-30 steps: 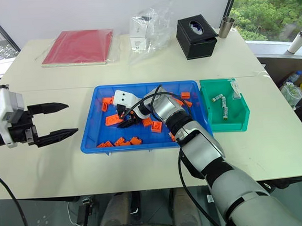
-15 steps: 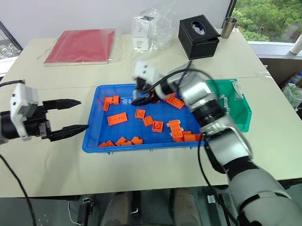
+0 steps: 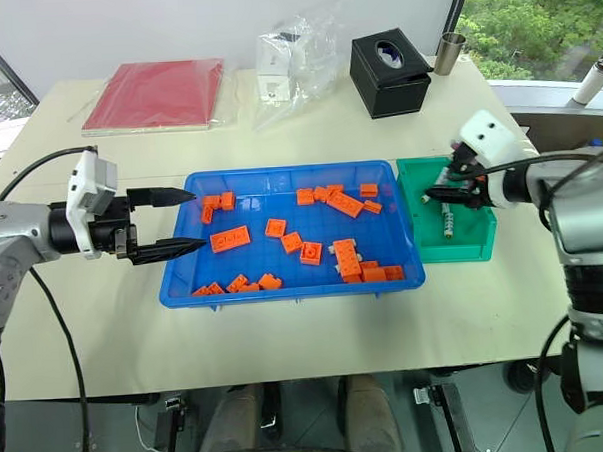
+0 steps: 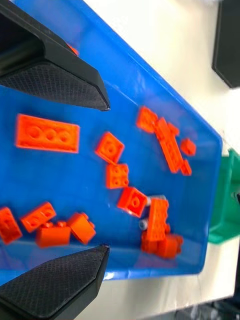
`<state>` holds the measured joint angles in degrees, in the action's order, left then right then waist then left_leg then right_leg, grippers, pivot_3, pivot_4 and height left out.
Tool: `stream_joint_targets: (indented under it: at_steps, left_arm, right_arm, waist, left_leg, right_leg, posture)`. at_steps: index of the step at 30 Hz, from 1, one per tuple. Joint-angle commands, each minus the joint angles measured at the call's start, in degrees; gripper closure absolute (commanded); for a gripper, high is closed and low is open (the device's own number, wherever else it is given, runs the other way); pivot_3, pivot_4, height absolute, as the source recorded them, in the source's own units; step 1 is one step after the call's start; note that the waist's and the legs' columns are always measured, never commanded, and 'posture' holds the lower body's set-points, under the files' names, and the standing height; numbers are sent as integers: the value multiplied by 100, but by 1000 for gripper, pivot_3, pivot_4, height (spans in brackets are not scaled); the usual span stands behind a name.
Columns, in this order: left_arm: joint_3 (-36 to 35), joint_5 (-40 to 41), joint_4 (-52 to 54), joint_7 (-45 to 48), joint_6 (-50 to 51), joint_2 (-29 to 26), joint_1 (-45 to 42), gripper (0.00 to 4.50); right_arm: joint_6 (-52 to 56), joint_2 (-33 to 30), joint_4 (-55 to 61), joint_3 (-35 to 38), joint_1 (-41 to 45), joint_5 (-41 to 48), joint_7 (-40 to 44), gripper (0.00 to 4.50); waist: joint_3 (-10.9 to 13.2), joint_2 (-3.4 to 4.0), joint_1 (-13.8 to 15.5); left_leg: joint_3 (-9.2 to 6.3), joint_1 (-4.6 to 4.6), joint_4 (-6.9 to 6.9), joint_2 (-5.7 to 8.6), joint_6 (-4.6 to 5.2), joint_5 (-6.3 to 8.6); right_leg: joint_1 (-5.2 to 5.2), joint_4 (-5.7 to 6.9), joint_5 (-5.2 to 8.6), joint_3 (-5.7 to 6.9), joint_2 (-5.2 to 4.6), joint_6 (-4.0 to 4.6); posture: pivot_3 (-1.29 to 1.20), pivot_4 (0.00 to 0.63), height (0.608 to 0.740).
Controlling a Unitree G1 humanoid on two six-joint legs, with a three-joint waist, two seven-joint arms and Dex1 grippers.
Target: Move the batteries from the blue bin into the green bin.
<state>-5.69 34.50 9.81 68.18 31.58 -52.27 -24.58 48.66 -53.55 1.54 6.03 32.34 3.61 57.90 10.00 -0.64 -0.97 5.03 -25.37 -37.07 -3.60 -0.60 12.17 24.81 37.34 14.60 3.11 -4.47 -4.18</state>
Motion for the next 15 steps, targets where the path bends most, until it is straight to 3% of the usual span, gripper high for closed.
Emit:
stream_joint_targets:
  at_steps: [1, 5, 11, 15]
  left_arm:
    - [-12, -40, 3, 70, -131, 17, -165, 0]
    - [28, -72, -21, 118, -160, 44, -212, 0]
    - [11, -60, 38, 143, -147, 25, -172, 0]
    - [39, -51, 159, 86, -105, 60, -154, 0]
  right_arm:
    - [-70, -150, 275, 225, -110, 88, -246, 119]
    - [-82, -184, 316, 194, 153, 251, -318, 119]
    - [1120, 287, 1480, -364, 629, 1179, -211, 119]
    - [2069, 927, 1914, -783, 457, 1350, -881, 119]
  waist:
    - [0, 1, 2]
    - [3, 4, 20]
    - [2, 3, 17]
    - [-2, -4, 48]
  left_leg:
    - [1, 0, -1, 0, 0, 0]
    - [0, -2, -3, 0, 0, 0]
    - [-6, -2, 0, -3, 0, 0]
    - [-12, -4, -6, -1, 0, 0]
  right_leg:
    - [0, 0, 0, 0, 0, 0]
    - [0, -1, 0, -1, -1, 0]
    - [1, -1, 1, -1, 2, 0]
    - [-7, -3, 1, 2, 0, 2]
  posture:
    - [0, 150, 736]
    - [0, 150, 736]
    - [0, 150, 736]
    - [0, 150, 736]
